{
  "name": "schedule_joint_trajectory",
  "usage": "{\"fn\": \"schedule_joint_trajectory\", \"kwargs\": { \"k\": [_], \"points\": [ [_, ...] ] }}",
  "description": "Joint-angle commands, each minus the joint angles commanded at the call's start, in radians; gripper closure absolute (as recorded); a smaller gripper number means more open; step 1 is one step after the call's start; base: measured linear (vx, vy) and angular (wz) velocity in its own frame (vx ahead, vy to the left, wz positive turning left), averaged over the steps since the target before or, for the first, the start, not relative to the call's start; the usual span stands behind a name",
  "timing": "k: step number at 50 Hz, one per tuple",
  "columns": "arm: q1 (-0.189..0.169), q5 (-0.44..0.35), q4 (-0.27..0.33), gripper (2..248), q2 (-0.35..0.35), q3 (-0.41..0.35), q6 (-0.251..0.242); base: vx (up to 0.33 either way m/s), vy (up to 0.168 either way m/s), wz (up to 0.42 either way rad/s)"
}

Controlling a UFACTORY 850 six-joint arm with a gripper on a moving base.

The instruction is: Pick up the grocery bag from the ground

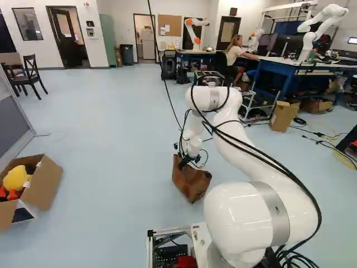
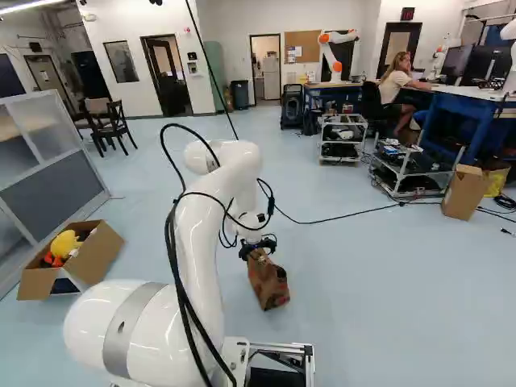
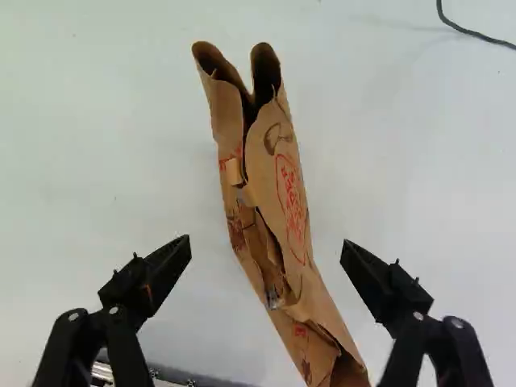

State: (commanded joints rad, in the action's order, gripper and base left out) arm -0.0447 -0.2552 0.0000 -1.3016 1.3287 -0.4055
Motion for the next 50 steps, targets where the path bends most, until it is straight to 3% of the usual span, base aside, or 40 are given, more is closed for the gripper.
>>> {"fn": "schedule_joint_trajectory", "kwargs": {
  "k": [50],
  "points": [
    [0.0,0.0,0.0,3,-0.169,0.15,0.0,0.0,0.0,0.0]
  ]
}}
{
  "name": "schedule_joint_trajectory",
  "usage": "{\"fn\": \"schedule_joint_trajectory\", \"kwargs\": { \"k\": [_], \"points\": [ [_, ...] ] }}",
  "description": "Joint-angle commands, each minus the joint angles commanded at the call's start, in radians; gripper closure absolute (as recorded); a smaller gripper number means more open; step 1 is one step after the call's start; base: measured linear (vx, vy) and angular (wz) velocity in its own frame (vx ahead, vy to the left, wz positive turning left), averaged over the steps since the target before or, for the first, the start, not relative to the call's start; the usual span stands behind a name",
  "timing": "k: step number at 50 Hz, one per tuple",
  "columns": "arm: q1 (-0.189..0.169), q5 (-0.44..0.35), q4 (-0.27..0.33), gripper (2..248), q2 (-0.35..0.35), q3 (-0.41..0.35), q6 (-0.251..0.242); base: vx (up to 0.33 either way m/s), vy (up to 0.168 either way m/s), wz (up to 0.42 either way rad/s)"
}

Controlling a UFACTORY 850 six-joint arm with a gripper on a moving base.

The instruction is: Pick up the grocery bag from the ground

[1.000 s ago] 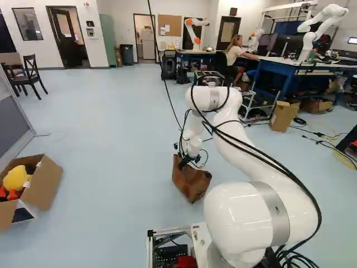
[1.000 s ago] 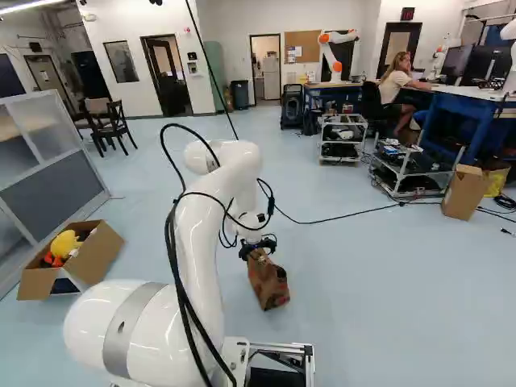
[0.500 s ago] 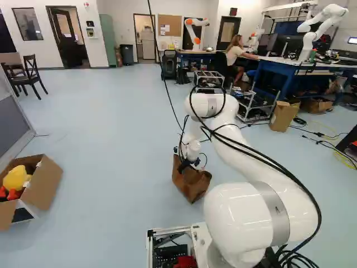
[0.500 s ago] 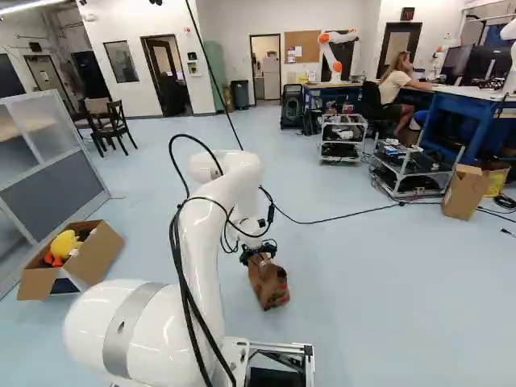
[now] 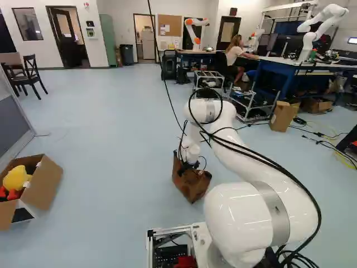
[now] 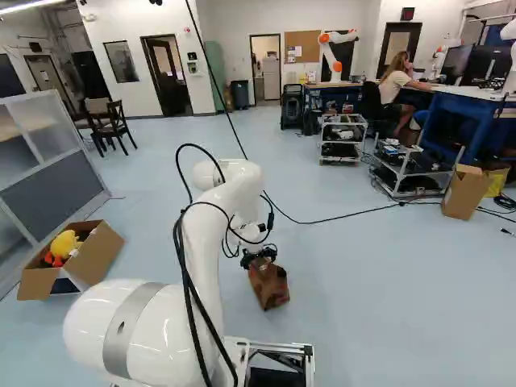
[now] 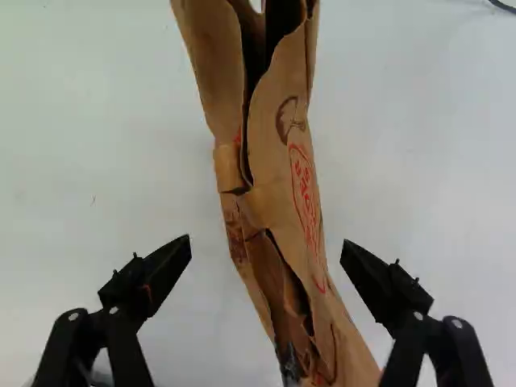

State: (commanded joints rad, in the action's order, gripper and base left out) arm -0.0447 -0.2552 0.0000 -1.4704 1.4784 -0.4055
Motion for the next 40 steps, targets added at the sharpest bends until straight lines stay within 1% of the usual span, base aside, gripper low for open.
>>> {"fn": "schedule_joint_trajectory", "kwargs": {
  "k": [10,11,15,16,20,21,26,27,31,32,36,37,40],
  "points": [
    [0.0,0.0,0.0,4,-0.002,0.002,0.0,0.0,0.0,0.0],
    [0.0,0.0,0.0,36,-0.002,0.002,0.0,0.0,0.0,0.0],
    [0.0,0.0,0.0,36,-0.002,0.002,0.0,0.0,0.0,0.0],
    [0.0,0.0,0.0,74,-0.002,0.002,0.0,0.0,0.0,0.0],
    [0.0,0.0,0.0,74,-0.002,0.002,0.0,0.0,0.0,0.0],
    [0.0,0.0,0.0,113,-0.002,0.002,0.0,0.0,0.0,0.0],
    [0.0,0.0,0.0,113,-0.002,0.002,0.0,0.0,0.0,0.0],
    [0.0,0.0,0.0,151,-0.002,0.002,0.0,0.0,0.0,0.0],
    [0.0,0.0,0.0,151,-0.002,0.002,0.0,0.0,0.0,0.0],
    [0.0,0.0,0.0,190,-0.002,0.002,0.0,0.0,0.0,0.0],
    [0.0,0.0,0.0,190,-0.002,0.002,0.0,0.0,0.0,0.0],
    [0.0,0.0,0.0,225,-0.002,0.002,0.0,0.0,0.0,0.0],
    [0.0,0.0,0.0,225,-0.002,0.002,0.0,0.0,0.0,0.0]
  ]
}}
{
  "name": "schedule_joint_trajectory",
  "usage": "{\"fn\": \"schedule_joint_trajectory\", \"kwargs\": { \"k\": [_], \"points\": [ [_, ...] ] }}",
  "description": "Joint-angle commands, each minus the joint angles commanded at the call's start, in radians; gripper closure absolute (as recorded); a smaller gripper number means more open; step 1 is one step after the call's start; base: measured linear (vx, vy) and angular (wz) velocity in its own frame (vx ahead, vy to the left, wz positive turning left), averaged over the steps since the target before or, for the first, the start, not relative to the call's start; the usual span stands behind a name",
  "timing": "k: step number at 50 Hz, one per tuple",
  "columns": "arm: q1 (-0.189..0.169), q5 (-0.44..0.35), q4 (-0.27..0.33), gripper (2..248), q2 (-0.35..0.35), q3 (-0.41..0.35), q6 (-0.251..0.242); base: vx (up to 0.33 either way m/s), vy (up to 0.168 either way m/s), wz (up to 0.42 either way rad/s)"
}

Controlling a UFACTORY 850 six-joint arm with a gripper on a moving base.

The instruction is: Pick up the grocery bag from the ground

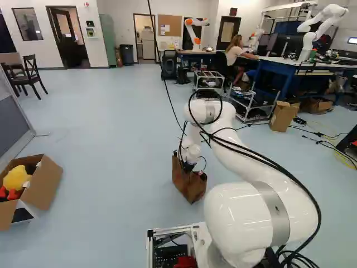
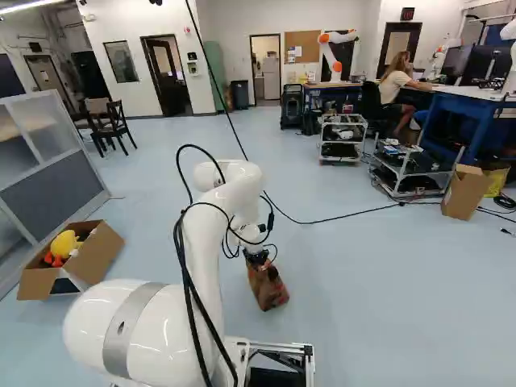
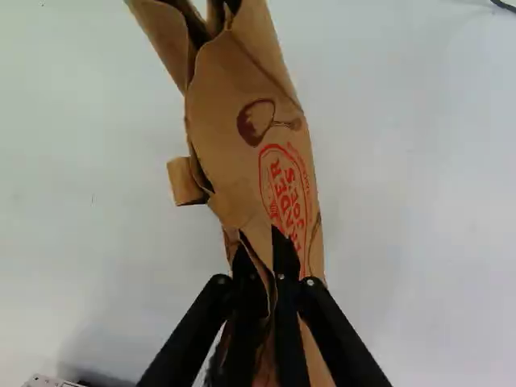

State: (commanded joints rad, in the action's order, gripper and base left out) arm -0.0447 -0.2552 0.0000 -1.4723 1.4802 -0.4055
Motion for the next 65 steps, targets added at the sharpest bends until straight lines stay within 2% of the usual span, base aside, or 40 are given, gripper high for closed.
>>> {"fn": "schedule_joint_trajectory", "kwargs": {
  "k": [16,65],
  "points": [
    [0.0,0.0,0.0,229,0.014,-0.013,0.0,0.0,0.0,0.0],
    [0.0,0.0,0.0,229,0.194,-0.171,0.0,0.0,0.0,0.0]
  ]
}}
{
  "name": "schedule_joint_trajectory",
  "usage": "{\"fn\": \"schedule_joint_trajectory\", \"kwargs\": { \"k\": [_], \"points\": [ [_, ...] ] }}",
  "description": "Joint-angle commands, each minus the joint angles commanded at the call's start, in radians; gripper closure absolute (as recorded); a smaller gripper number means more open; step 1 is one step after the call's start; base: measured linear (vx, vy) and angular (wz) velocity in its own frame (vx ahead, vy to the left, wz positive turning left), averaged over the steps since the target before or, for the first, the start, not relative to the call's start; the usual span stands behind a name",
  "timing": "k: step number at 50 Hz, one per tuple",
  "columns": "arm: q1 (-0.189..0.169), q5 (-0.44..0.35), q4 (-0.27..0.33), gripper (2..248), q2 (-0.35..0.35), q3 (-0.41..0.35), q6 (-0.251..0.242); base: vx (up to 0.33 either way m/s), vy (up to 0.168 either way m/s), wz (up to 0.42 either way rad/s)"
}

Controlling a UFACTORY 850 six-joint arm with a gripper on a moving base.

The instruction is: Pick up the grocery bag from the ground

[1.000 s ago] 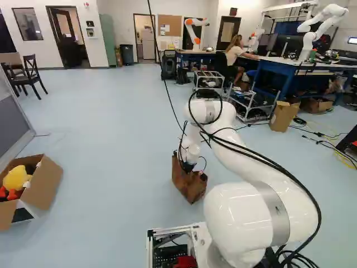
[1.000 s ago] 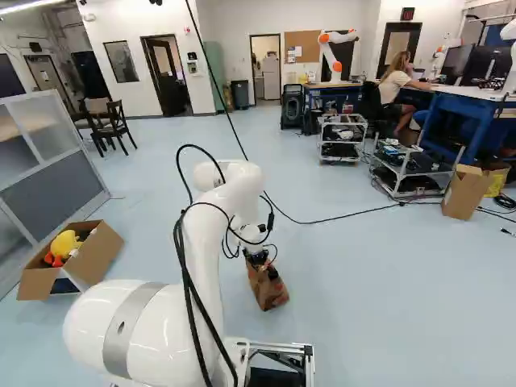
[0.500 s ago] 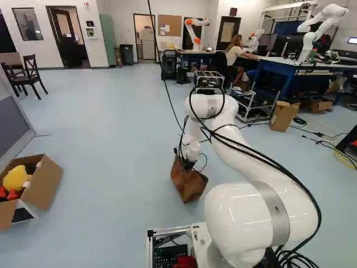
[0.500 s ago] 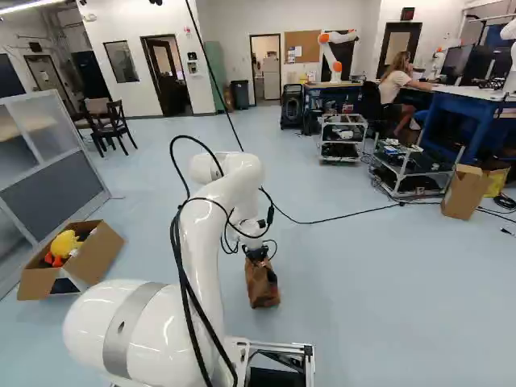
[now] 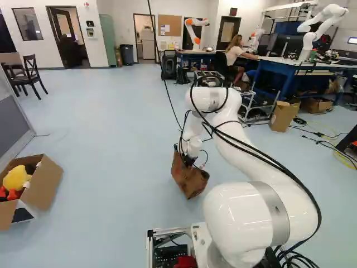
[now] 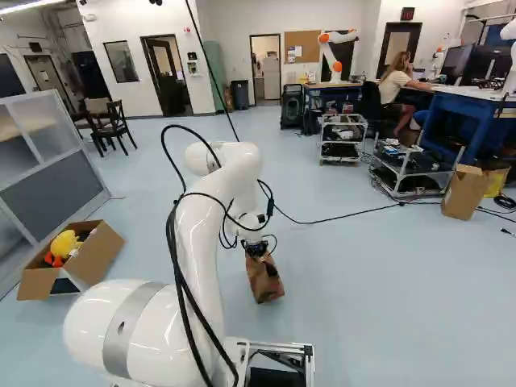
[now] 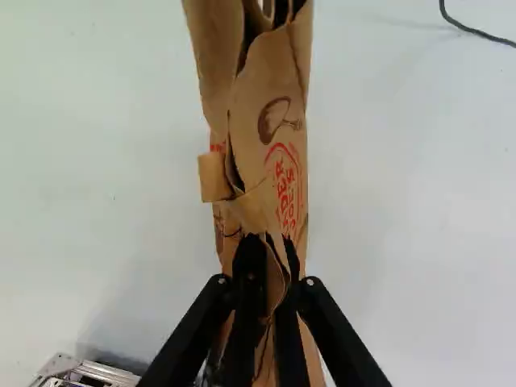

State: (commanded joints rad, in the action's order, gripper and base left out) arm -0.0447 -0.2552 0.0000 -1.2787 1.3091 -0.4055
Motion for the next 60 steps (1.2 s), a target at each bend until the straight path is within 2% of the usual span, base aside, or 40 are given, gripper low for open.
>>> {"fn": "schedule_joint_trajectory", "kwargs": {
  "k": [60],
  "points": [
    [0.0,0.0,0.0,229,0.221,-0.173,0.0,0.0,0.0,0.0]
  ]
}}
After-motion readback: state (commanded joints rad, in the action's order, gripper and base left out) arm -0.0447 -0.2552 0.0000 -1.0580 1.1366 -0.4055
